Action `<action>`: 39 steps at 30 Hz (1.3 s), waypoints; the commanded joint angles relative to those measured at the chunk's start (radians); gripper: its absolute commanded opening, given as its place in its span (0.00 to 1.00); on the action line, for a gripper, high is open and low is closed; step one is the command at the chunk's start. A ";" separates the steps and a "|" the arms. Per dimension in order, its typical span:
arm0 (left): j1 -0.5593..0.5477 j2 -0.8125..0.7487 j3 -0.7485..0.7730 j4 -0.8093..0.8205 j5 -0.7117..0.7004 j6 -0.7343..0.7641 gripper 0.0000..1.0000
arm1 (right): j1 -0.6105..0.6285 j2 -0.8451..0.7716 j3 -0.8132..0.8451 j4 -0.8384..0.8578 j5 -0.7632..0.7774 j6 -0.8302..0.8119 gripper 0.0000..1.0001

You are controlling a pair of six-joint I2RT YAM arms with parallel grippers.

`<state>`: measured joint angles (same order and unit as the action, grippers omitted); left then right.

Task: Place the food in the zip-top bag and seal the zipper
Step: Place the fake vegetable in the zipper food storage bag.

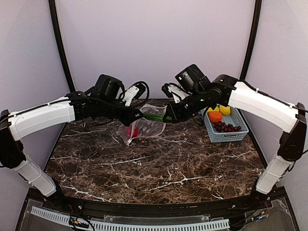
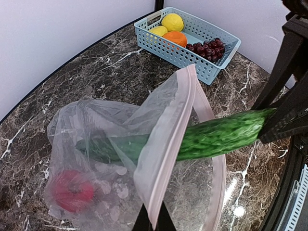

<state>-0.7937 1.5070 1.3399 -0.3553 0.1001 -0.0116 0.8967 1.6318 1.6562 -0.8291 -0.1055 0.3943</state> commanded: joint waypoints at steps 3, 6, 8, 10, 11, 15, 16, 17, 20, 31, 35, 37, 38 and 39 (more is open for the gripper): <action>0.005 0.006 0.012 -0.008 0.037 0.005 0.01 | 0.035 0.131 0.139 0.010 0.122 0.043 0.00; 0.005 0.007 0.010 -0.007 0.045 0.005 0.01 | 0.048 0.198 0.188 0.011 0.158 0.064 0.00; 0.005 0.006 0.010 -0.006 0.050 0.005 0.01 | 0.060 0.237 0.218 0.009 0.181 0.077 0.00; 0.005 0.007 0.011 -0.007 0.051 0.005 0.01 | 0.070 0.270 0.247 0.001 0.208 0.090 0.01; 0.006 0.006 0.011 -0.007 0.052 0.005 0.01 | 0.073 0.289 0.257 -0.001 0.223 0.096 0.02; 0.004 0.000 0.012 -0.007 0.050 0.005 0.01 | 0.090 0.325 0.266 0.006 0.284 0.116 0.03; 0.005 -0.001 0.012 -0.007 0.049 0.005 0.01 | 0.092 0.330 0.261 0.009 0.294 0.122 0.04; 0.004 -0.001 0.012 -0.007 0.048 0.005 0.01 | 0.093 0.336 0.256 0.011 0.304 0.127 0.05; 0.004 -0.002 0.012 -0.008 0.045 0.005 0.01 | 0.096 0.346 0.234 0.021 0.335 0.145 0.05; 0.005 -0.001 0.013 -0.011 0.042 0.005 0.01 | 0.097 0.366 0.183 0.056 0.331 0.150 0.21; 0.004 0.000 0.013 -0.012 0.043 0.005 0.01 | 0.097 0.361 0.180 0.056 0.334 0.147 0.32; 0.004 0.000 0.013 -0.013 0.043 0.005 0.01 | 0.098 0.361 0.180 0.058 0.334 0.147 0.35; 0.004 -0.001 0.013 -0.014 0.043 0.005 0.01 | 0.097 0.360 0.180 0.058 0.333 0.148 0.35; 0.005 0.000 0.013 -0.014 0.043 0.005 0.01 | 0.097 0.359 0.179 0.057 0.333 0.146 0.36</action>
<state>-0.7883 1.5108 1.3399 -0.3542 0.1371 -0.0116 0.9829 1.9850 1.8488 -0.7845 0.2077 0.5373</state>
